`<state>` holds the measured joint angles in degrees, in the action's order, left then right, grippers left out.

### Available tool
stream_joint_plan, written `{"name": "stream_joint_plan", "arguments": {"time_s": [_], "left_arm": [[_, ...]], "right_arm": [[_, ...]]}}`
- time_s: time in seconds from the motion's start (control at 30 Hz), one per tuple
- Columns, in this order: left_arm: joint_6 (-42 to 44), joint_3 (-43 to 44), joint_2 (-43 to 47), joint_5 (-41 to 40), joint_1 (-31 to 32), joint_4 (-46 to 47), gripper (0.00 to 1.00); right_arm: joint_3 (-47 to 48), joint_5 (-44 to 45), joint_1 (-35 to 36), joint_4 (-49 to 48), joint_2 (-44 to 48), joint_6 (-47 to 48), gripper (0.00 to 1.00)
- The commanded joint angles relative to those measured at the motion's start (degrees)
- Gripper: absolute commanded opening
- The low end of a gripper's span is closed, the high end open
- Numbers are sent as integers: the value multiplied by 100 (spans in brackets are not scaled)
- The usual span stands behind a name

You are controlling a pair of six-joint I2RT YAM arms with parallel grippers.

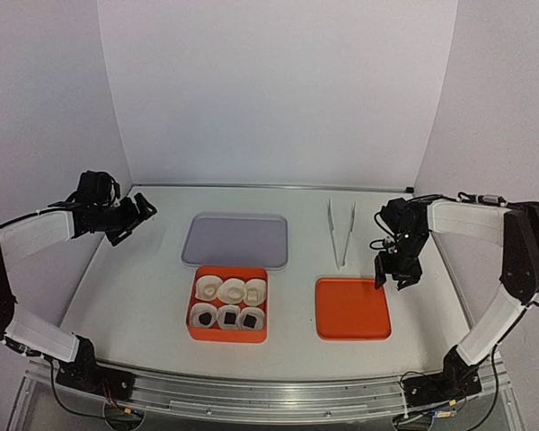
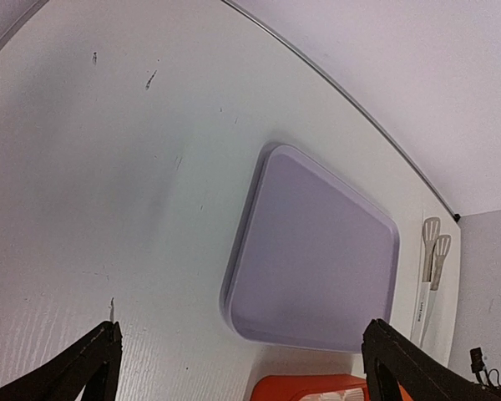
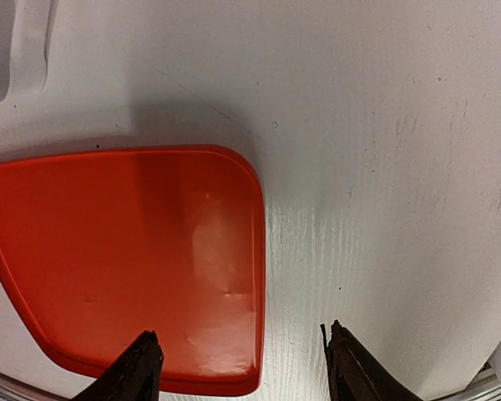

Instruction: Pack the chocolate

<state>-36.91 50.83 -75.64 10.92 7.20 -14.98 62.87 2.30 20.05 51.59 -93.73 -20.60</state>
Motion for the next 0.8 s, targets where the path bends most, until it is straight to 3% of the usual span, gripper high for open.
{"name": "stream_joint_plan", "arguments": {"time_s": [0.0,0.2,0.4,0.77], "left_arm": [[91,-83,228,54,14,27,100],[60,-108,252,60,13,34,100],[45,-87,186,81,18,76,100],[52,-15,-10,214,18,165,100]], "right_arm": [[-33,-264,-76,90,-428,98,57],[-89,-288,-137,-22,-790,139,43],[-204,-230,-168,-162,-1014,105,39],[-275,-326,-168,-331,-1143,10,8]]}}
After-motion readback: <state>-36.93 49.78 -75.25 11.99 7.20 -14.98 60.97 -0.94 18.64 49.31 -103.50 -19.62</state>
